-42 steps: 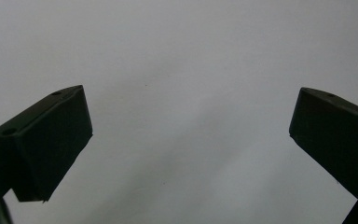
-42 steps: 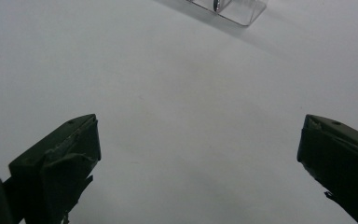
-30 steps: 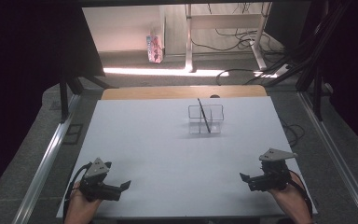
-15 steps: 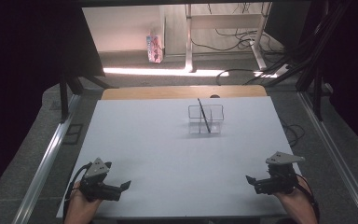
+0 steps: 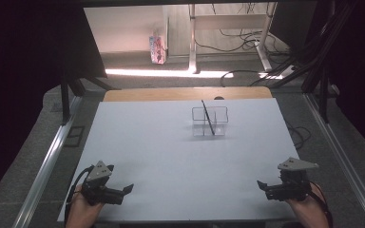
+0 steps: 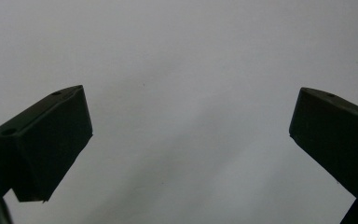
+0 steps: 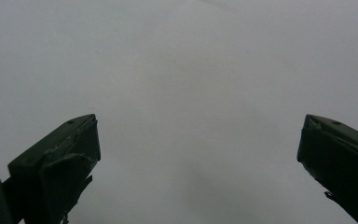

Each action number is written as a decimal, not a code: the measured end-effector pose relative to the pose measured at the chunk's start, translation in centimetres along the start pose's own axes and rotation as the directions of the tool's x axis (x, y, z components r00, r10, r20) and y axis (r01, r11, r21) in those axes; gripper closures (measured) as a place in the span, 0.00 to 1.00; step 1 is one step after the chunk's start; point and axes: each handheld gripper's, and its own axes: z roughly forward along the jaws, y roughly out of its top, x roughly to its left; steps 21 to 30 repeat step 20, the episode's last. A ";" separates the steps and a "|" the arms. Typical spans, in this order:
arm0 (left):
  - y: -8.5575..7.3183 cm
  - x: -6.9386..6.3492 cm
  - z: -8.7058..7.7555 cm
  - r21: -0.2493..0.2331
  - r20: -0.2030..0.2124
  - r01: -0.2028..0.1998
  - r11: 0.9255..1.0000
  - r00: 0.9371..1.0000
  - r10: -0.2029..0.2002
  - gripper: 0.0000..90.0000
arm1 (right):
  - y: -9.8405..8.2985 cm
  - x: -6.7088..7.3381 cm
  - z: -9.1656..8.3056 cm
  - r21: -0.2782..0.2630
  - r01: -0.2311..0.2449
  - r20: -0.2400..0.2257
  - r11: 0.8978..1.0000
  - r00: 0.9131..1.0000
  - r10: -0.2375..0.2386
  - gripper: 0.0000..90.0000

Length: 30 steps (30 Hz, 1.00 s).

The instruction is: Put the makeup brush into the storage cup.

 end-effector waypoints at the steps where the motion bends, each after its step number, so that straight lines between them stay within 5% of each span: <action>1: 0.0 0.0 0.0 0.000 0.000 0.000 1.000 1.000 0.000 0.00 | -0.1 -0.1 0.0 0.000 -0.002 0.001 1.000 1.000 0.002 0.00; 30: 0.1 -0.1 0.2 0.012 -0.005 -0.013 1.000 1.000 0.013 0.00 | -1.9 -1.3 -0.8 0.020 -0.054 0.029 0.998 0.998 0.053 0.00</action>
